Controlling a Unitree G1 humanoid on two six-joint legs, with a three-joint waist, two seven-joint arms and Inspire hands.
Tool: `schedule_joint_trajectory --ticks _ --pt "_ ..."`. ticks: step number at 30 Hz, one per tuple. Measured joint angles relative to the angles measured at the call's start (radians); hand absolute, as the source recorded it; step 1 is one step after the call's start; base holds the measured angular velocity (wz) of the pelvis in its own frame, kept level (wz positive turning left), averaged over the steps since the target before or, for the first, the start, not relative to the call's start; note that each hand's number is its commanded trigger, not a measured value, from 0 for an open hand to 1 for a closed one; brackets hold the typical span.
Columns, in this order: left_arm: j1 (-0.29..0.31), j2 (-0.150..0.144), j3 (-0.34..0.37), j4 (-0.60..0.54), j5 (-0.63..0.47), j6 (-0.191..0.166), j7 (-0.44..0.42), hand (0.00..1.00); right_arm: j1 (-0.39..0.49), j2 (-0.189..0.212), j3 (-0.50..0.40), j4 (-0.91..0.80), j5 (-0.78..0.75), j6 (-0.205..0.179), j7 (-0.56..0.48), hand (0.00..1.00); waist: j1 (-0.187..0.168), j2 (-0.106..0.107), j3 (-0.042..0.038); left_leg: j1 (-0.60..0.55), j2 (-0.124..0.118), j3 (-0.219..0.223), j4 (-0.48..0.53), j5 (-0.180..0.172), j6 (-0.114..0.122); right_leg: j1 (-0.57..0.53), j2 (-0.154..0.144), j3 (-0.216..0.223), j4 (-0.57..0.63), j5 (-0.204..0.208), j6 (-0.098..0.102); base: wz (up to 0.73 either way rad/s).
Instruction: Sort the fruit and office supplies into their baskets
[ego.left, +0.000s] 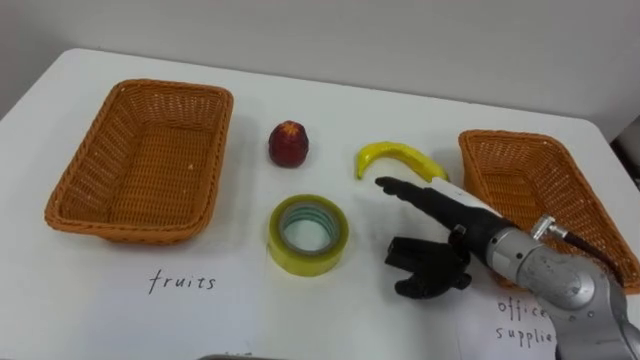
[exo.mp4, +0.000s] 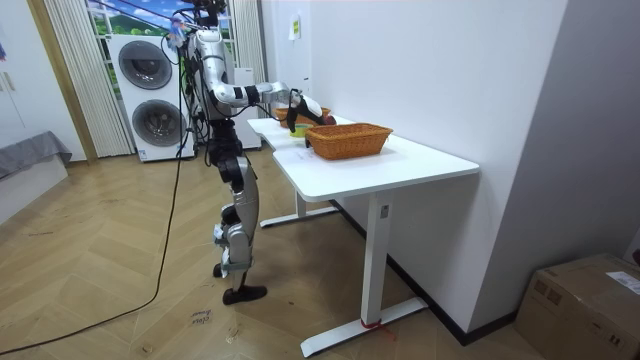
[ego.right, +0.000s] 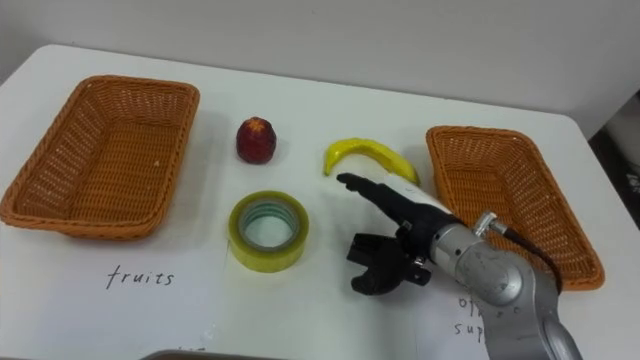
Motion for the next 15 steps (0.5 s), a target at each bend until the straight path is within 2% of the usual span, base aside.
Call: schedule_joint_trajectory --ticks 5,15 --pt "0.001 0.000 0.000 0.000 -0.001 0.003 0.000 0.00 0.000 0.000 0.000 0.056 -0.003 0.010 0.010 0.00 0.000 0.003 0.0017 0.003 0.000 0.000 -0.002 0.000 0.000 0.003 -0.001 -0.006 0.000 0.000 0.000 0.00" --pt "0.001 0.000 -0.020 0.000 -0.020 0.010 0.008 0.00 0.000 0.001 0.000 0.056 -0.087 0.022 0.041 0.00 -0.002 0.008 0.0031 0.003 0.000 0.001 -0.002 0.000 0.000 0.003 -0.002 -0.009 0.001 0.000 0.000 0.00"
